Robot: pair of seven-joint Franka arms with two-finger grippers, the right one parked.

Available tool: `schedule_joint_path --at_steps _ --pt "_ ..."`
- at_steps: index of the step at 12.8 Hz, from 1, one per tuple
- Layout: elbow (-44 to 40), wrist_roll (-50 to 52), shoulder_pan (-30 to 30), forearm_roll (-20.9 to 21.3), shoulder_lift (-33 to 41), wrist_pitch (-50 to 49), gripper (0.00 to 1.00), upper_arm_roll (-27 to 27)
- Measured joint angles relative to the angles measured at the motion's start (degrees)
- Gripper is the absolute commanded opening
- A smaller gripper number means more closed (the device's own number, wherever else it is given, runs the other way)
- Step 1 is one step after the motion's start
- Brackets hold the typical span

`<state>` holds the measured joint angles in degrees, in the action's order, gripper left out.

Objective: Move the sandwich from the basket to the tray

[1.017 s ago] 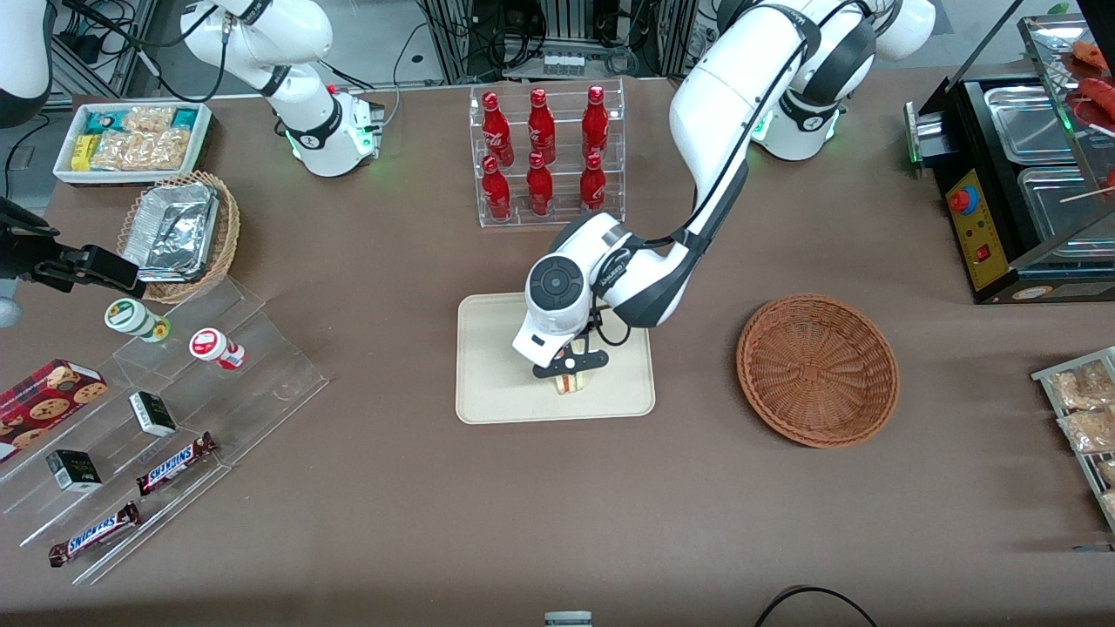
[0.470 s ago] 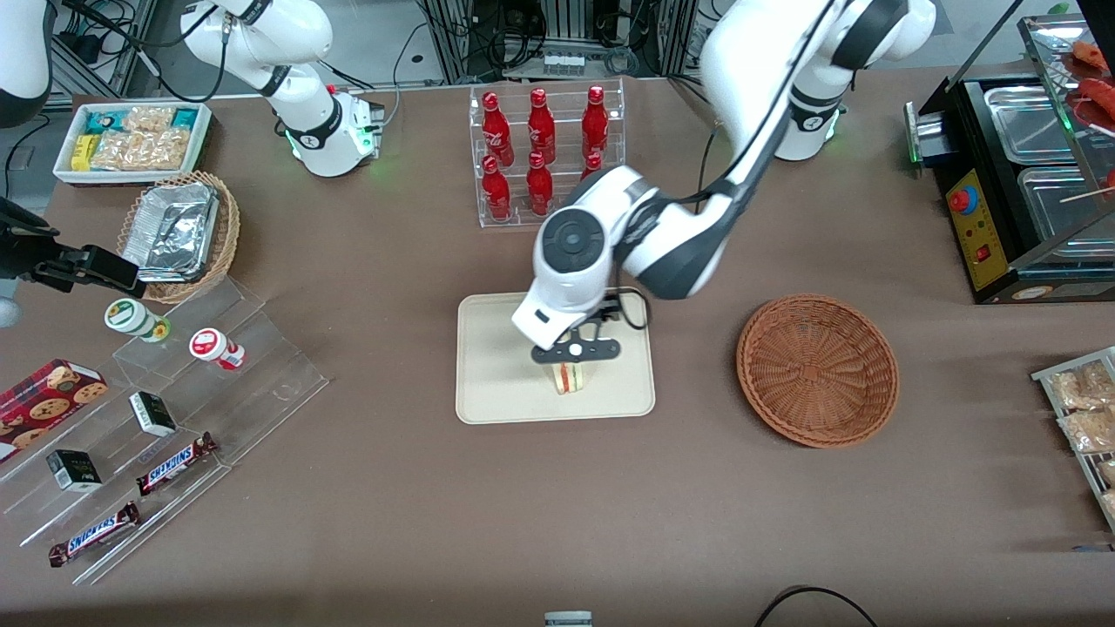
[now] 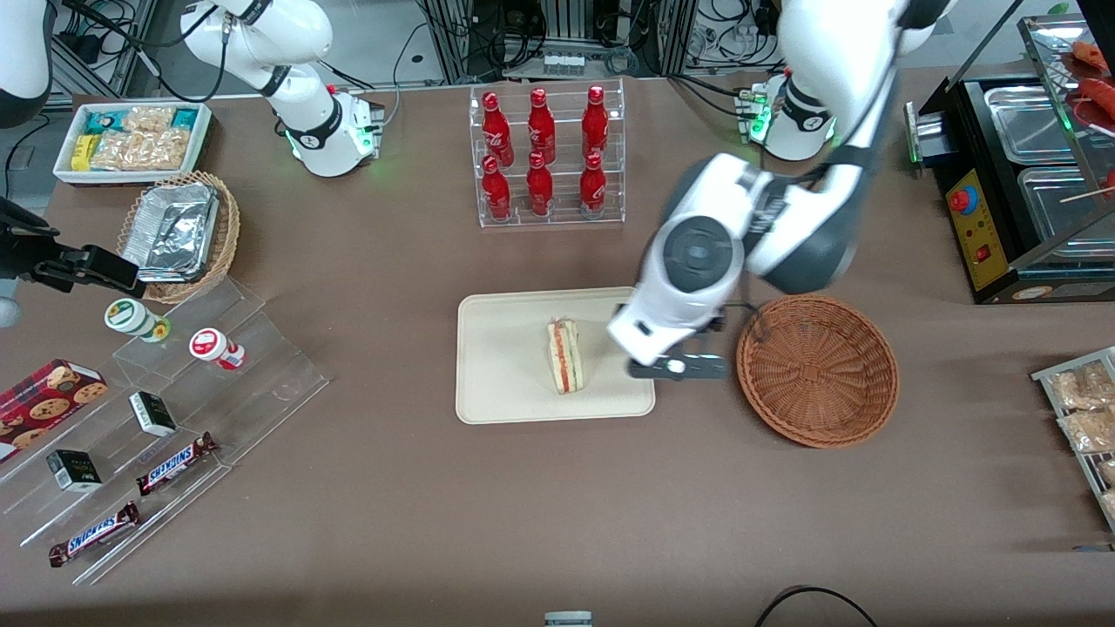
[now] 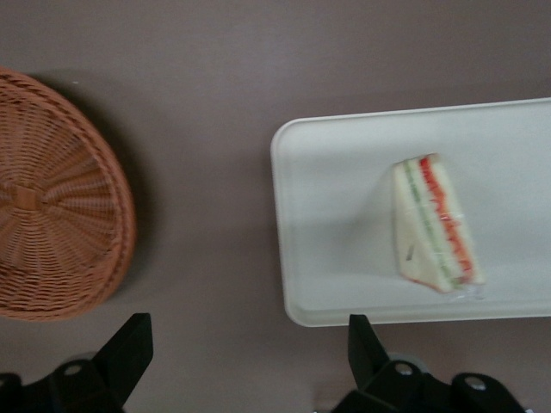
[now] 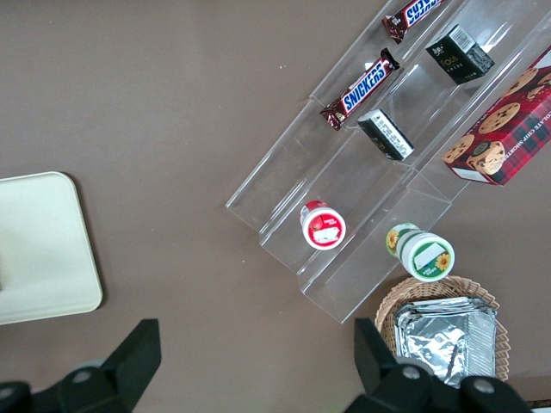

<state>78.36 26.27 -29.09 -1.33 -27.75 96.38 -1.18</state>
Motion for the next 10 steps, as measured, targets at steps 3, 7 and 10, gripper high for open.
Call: schedule_joint_path --at_steps 3,7,10 --pt "7.11 -8.91 5.47 0.00 6.59 -0.16 1.00 0.24" --pt "12.64 -19.00 12.42 0.01 14.47 -4.36 1.00 0.41" --pt "13.07 -21.59 16.78 0.08 17.71 -8.35 1.00 0.42"
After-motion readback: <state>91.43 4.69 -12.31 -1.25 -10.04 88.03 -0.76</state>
